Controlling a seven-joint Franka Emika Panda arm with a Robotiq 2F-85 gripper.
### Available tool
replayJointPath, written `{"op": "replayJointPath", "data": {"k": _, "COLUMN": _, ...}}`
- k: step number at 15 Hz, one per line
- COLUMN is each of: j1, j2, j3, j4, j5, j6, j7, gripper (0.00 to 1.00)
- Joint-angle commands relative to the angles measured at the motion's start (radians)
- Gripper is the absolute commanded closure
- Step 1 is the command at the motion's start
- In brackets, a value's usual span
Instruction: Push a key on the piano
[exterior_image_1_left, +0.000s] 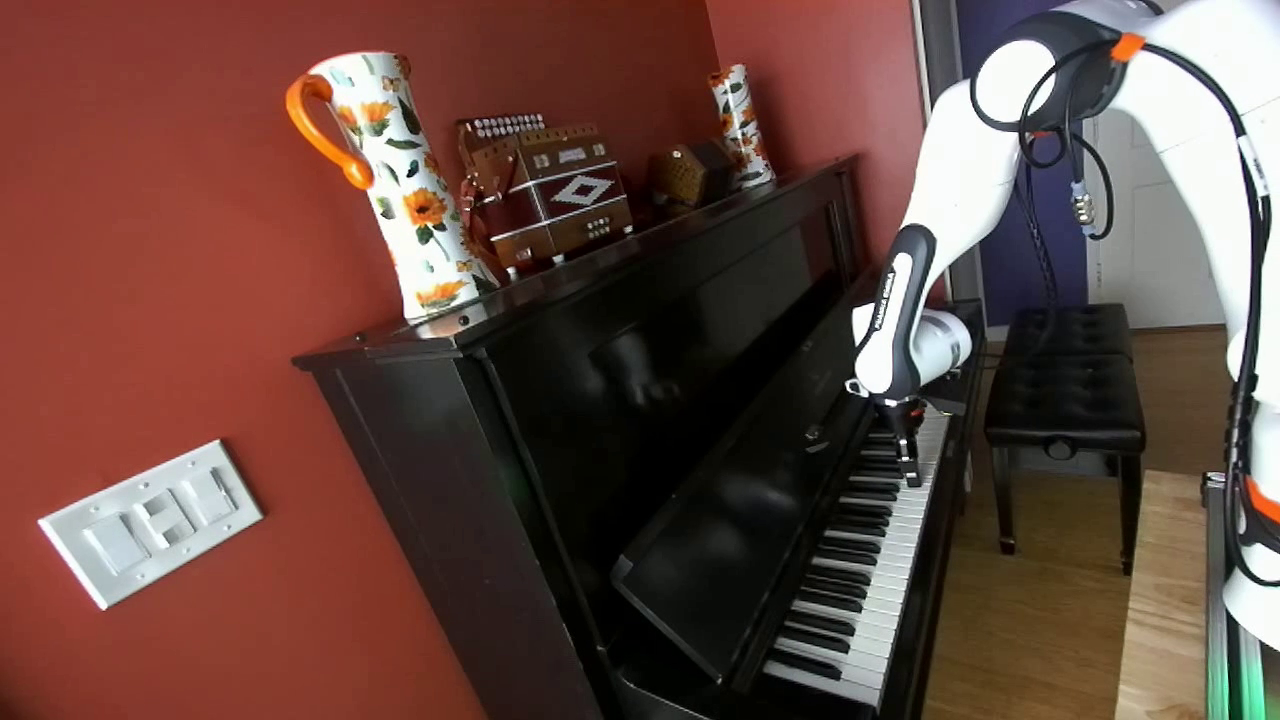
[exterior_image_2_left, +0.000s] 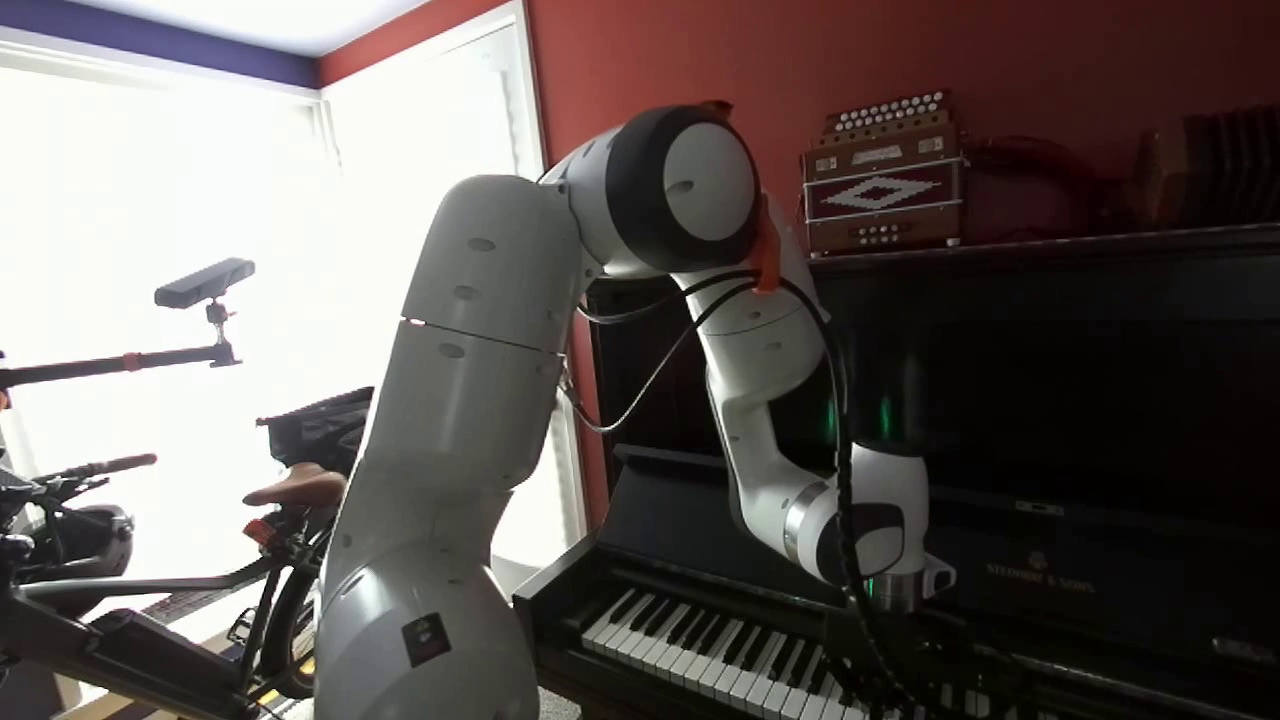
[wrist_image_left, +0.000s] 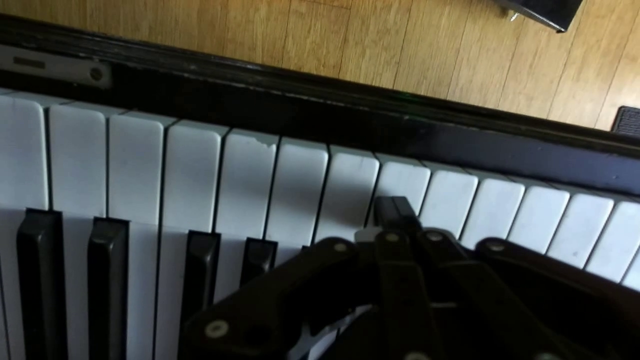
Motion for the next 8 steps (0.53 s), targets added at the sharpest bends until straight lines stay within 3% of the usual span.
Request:
{"op": "replayJointPath", "data": {"k": 1, "j1": -0.026, "j2": 0.024, "j3": 0.022, "j4": 0.010, "j5": 0.016, "j6": 0.021, "j7": 0.000, "gripper": 1.00}}
{"op": "replayJointPath", "data": {"k": 8, "j1": -0.029, "j2": 0.034, "j3": 0.027, "j4": 0.013, "j5": 0.014, "j6": 0.021, "j7": 0.003, "gripper": 1.00}}
